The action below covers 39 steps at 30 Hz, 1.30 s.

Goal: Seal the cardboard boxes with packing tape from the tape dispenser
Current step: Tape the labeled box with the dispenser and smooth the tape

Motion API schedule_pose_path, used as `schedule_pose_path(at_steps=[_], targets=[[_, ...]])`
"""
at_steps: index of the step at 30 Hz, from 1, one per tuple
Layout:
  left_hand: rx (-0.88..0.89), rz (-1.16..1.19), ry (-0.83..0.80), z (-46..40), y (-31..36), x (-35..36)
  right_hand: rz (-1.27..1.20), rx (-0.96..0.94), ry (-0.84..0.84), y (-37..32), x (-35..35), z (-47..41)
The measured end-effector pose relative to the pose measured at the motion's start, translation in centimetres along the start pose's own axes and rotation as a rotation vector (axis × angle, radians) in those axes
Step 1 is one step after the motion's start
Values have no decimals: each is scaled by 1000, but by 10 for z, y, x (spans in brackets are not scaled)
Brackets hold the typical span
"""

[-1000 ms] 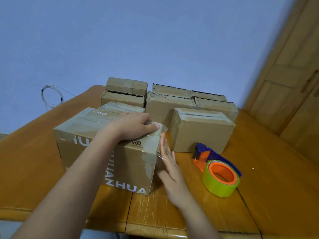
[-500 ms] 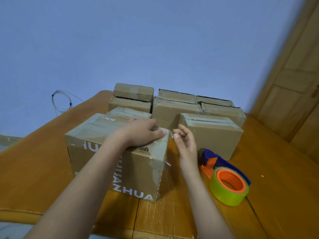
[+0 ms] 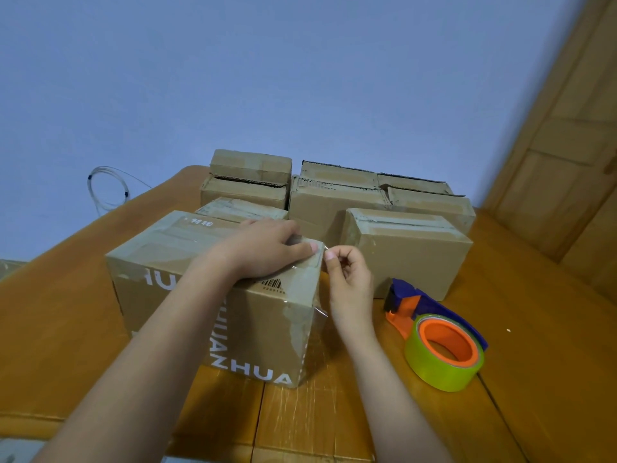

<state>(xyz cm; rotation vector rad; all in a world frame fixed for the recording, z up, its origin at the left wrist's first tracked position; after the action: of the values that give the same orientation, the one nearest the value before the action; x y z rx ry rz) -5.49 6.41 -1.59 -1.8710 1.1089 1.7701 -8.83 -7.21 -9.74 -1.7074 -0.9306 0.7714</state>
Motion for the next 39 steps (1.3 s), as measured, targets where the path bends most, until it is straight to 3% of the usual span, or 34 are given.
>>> schedule_pose_path(at_steps=[3,9,16,23,32,39], targets=[[-7,8,9,0,-1,0,3,-53,62,0,0,3],[-20,7,0,-2,-1,1,22,-191,25,-3,-2,16],[-14,18,-5,0,-1,1,-67,-83,-91,-6,-7,31],[-48,95,5,2,-3,1,-195,-188,-86,-19,-21,72],[-51,95,5,0,-6,2,34,-239,-97,-32,-13,88],[-42,69,2,0,-6,2,-30,-234,-54,-32,-11,86]])
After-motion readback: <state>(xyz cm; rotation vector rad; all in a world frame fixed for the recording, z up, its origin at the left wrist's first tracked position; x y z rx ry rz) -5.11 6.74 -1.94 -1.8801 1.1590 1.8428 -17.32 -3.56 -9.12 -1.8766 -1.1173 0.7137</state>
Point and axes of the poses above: each hand's wrist, its own z-axis away from the middle knuckle, its own x-axis out of the palm, y = z × x, the point moved 4 cm from there along -z, towards the middle knuckle, and after that the axes turned 14 degrees about x, right-handed, at the moved point
